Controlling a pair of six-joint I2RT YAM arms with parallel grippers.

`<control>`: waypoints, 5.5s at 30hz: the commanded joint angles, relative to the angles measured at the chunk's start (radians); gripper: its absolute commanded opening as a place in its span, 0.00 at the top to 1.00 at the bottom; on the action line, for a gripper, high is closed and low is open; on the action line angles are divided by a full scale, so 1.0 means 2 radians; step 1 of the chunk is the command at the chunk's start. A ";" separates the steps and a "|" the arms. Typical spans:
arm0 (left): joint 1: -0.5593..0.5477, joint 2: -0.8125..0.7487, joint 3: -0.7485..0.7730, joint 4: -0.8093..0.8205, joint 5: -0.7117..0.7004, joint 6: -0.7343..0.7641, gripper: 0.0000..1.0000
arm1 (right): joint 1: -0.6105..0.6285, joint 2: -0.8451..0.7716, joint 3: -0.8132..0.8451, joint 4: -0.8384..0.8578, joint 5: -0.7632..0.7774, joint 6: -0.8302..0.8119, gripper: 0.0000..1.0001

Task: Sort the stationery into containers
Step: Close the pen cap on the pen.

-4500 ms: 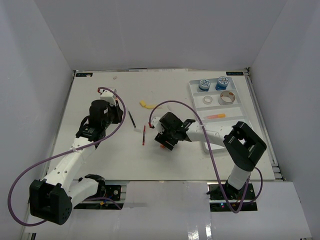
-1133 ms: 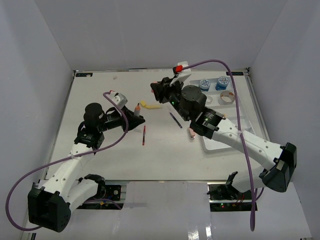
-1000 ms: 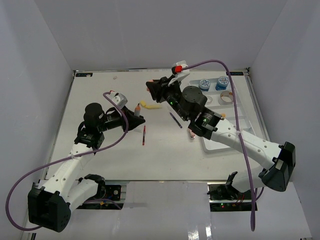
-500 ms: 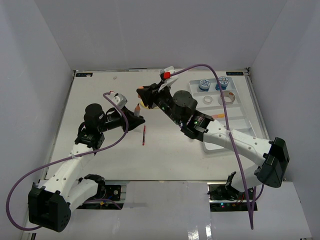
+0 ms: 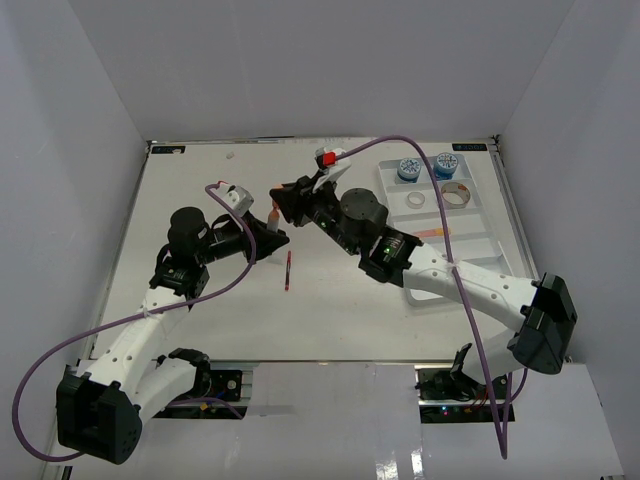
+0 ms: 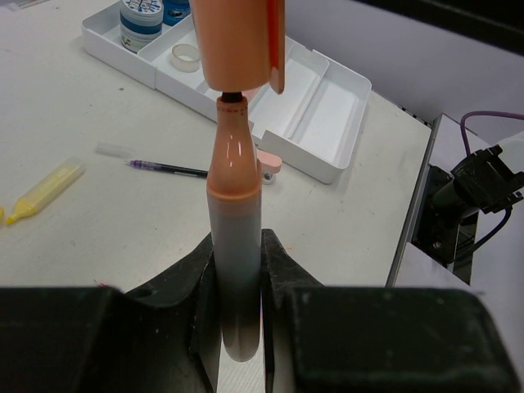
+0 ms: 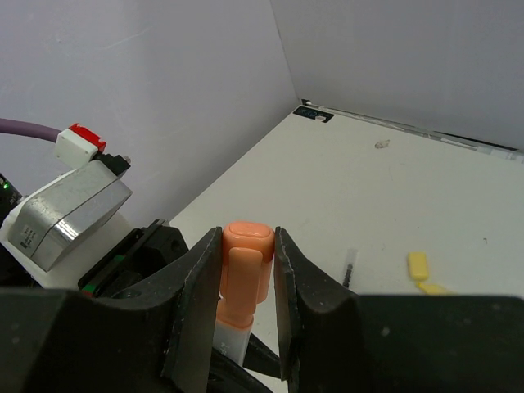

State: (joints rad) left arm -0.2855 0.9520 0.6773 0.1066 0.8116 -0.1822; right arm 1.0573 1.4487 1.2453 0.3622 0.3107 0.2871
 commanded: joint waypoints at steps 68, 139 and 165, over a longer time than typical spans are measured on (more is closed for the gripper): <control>-0.011 -0.002 -0.003 0.215 0.011 -0.010 1.00 | 0.035 -0.009 -0.020 -0.167 0.033 0.018 0.92; -0.011 0.021 -0.035 0.263 0.049 0.026 1.00 | 0.032 -0.112 -0.102 -0.099 -0.027 -0.055 0.16; -0.018 0.069 0.042 0.133 0.159 -0.015 1.00 | -0.130 -0.063 0.090 -0.126 -0.438 -0.116 0.11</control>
State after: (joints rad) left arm -0.3183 1.0958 0.7227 0.3866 1.0962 -0.2253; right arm 0.7986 1.2987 1.3666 0.0555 -0.4606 0.0452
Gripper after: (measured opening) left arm 0.284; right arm 0.890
